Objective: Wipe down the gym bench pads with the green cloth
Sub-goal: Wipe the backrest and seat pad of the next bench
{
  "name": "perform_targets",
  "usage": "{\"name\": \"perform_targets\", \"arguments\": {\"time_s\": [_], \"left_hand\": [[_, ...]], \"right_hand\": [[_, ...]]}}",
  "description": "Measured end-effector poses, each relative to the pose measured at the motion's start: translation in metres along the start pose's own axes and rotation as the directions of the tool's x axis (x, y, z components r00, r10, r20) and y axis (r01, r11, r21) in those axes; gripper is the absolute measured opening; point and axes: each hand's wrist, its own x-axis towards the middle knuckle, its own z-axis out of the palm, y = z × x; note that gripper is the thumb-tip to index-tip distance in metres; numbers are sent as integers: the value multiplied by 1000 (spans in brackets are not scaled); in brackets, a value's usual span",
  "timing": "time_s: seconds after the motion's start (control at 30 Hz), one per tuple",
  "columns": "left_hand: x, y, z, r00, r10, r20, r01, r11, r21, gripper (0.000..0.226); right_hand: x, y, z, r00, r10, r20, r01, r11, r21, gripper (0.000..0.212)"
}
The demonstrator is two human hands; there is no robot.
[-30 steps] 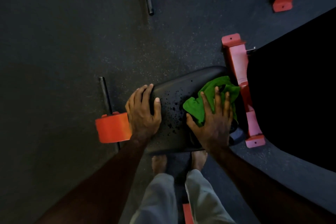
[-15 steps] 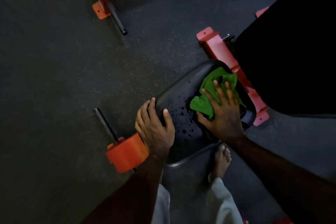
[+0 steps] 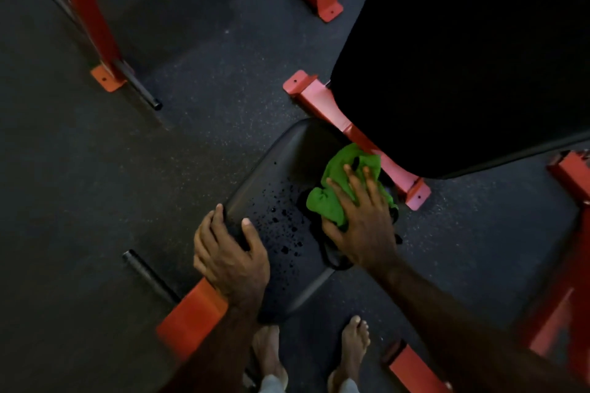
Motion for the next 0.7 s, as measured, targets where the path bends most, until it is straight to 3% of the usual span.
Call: {"name": "perform_targets", "arguments": {"time_s": [0.17, 0.23, 0.33, 0.37, 0.5, 0.53, 0.6, 0.67, 0.7], "left_hand": [[0, 2, 3, 1000, 3, -15, -2, 999, 39, 54], [1, -1, 4, 1000, 6, -17, -4, 998, 63, 55], [1, -3, 5, 1000, 21, -17, -19, 996, 92, 56], [2, -3, 5, 1000, 21, -20, -19, 995, 97, 56], [2, 0, 5, 999, 19, -29, -15, 993, 116, 56], [1, 0, 5, 999, 20, -26, -17, 993, 120, 56], [2, 0, 5, 999, 24, -27, -20, 992, 123, 56], [2, -1, 5, 999, 26, -31, -22, 992, 124, 56], [2, -1, 4, 999, 29, -31, -25, 991, 129, 56]], "right_hand": [[4, -12, 7, 965, 231, -128, -214, 968, 134, 75], [-7, -30, 18, 986, 135, -99, -124, 986, 114, 77], [-6, -13, 16, 987, -148, -55, 151, 988, 40, 77], [1, -5, 12, 985, -162, -57, 164, 986, 23, 77], [13, -24, 7, 962, 240, -128, -216, 960, 179, 75], [8, -37, 11, 960, 259, -103, -236, 952, 196, 77], [-10, -53, 20, 1000, 29, -10, -27, 985, 169, 83], [-23, -39, 21, 953, -293, 77, 285, 953, 99, 85], [-21, -25, 19, 934, -347, 88, 343, 938, 56, 84]]}}
